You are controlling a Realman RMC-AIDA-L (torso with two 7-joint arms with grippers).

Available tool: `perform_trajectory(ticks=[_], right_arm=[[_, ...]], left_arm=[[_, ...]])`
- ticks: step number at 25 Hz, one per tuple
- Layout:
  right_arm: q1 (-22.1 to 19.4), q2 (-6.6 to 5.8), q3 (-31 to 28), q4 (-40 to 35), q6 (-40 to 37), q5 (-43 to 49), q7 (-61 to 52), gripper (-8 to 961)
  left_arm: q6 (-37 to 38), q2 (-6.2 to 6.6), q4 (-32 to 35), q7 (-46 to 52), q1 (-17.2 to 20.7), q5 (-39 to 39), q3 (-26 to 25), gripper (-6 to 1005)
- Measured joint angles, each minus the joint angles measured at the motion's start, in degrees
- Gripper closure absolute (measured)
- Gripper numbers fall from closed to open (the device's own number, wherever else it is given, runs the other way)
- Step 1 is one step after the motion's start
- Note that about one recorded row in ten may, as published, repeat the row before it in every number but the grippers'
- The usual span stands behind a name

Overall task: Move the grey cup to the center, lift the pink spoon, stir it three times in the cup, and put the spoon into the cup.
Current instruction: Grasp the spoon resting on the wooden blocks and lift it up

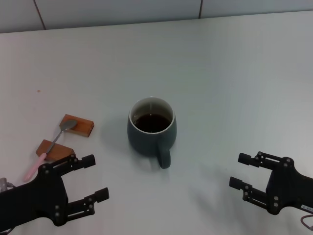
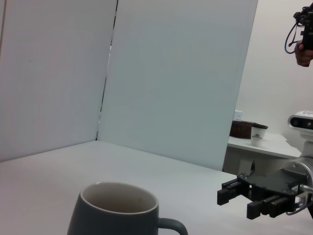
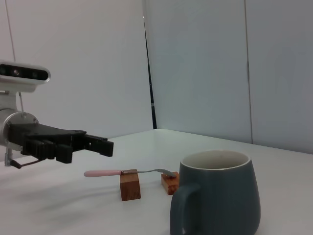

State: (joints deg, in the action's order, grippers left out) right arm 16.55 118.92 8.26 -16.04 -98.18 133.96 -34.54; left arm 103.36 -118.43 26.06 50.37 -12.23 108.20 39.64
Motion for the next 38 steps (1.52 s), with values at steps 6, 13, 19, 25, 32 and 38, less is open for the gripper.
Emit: perform_trajectory(ticks=[6,13,19,25,32,38], right_arm=[[0.1,0.0,0.0,0.0,0.0,0.0,0.0,367],[0.4,0.0,0.0,0.0,0.0,0.0,-0.2,367],[1.2,0.0,0.0,0.0,0.0,0.0,-0.4,367],[1.5,0.0,0.1,0.0,0.0,0.0,-0.6,368],[1.8,0.0,0.3,0.0,0.1,0.0,-0.7,368],[1.9,0.0,1.0,0.1,0.4,0.1,-1.2,368]], left_arm=[[3.2,0.15,-5.9,6.4,-0.8,-4.3,-5.3,222],[6.1,0.52,-8.4,34.4,0.6,-9.0,-22.3,222],[1.7,1.7,-7.4,55.4,4.1,-9.1,-28.7,222],[-1.2,2.48,-5.2,66.8,6.8,-8.9,-29.0,222],[-0.4,4.09,-1.8,75.6,9.1,-8.6,-29.5,222],[-2.2,3.13,-2.8,78.1,10.8,-4.4,-29.2,223]])
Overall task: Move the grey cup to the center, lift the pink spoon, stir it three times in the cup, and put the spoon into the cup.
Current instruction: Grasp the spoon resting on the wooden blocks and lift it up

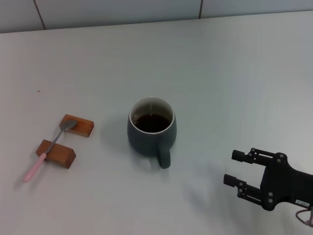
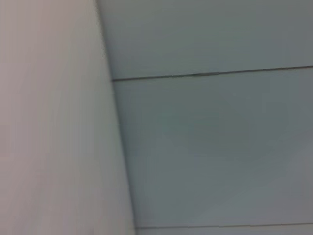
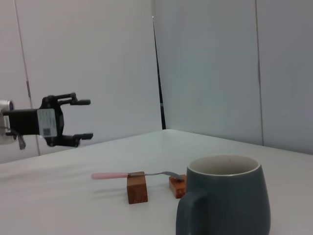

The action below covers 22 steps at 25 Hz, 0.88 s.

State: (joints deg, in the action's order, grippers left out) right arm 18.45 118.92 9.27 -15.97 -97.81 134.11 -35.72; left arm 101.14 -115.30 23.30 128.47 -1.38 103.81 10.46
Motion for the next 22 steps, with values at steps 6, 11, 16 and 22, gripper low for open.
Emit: perform_trajectory(ticks=[6,11,16,22], right_arm=[[0.0,0.06,0.4,0.2,0.3,0.0,-0.1,368],[0.2,0.11,0.4,0.5,0.9,0.0,-0.1,368],[0.3,0.18,0.4,0.6,1.1,0.0,-0.2,368],[0.3,0.18,0.4,0.6,1.1,-0.1,-0.2,368]], left_arm=[[-0.8,-1.44,0.3,2.2,1.7,2.0,0.0,223],[-1.4,-1.96,0.1,2.4,2.1,2.9,-0.1,223],[-3.3,-2.53,0.0,1.9,2.0,4.1,0.1,223],[-3.8,-2.9,-1.2,1.4,1.8,7.1,0.1,223]])
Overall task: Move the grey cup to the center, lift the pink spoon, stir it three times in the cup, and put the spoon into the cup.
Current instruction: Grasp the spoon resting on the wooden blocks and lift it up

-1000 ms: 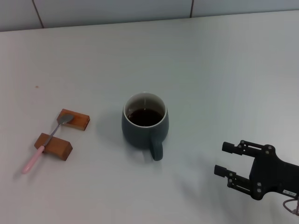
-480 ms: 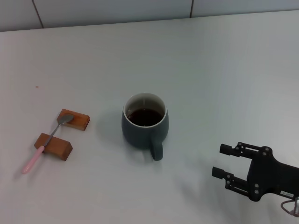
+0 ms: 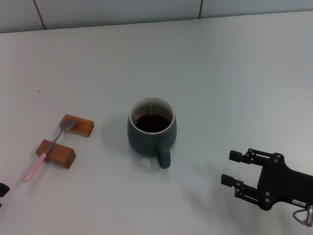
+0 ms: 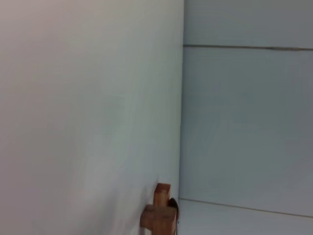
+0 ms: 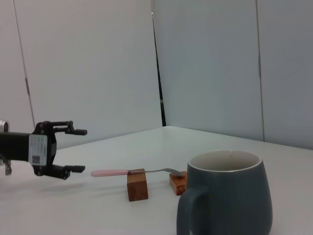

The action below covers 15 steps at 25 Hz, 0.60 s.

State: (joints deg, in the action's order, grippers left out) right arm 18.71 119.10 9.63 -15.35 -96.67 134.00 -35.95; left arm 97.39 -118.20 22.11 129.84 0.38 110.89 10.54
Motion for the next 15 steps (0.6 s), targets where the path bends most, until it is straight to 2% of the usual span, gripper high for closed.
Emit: perform_trajectory(ticks=[15], right_arm=[[0.3,-0.01,0.0,0.1,0.0,-0.2,-0.1,368]], left_arm=[[-1.3,-0.04,-4.5,-2.6,0.0,1.2,0.1,224]])
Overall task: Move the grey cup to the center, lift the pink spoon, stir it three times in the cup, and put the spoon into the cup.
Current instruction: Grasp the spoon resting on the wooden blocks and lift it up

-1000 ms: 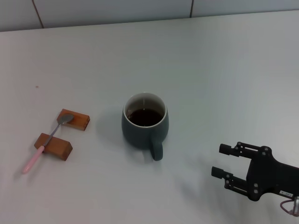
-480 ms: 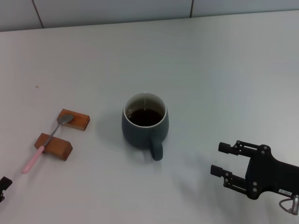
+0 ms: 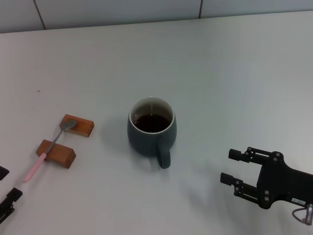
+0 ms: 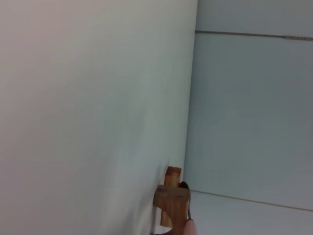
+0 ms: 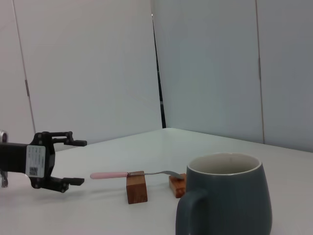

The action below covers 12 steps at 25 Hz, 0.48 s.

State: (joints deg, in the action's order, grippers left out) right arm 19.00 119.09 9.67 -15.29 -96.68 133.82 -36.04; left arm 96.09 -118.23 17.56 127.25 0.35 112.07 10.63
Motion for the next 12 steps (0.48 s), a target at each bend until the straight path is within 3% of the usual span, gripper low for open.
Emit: perform_trajectory(ticks=[12], right_arm=[[0.0,0.0,0.0,0.4,0.0,0.0,0.0,367]], left_arm=[[-2.3,-0.13,-3.2,-1.6,-2.6,0.5,0.0,224]])
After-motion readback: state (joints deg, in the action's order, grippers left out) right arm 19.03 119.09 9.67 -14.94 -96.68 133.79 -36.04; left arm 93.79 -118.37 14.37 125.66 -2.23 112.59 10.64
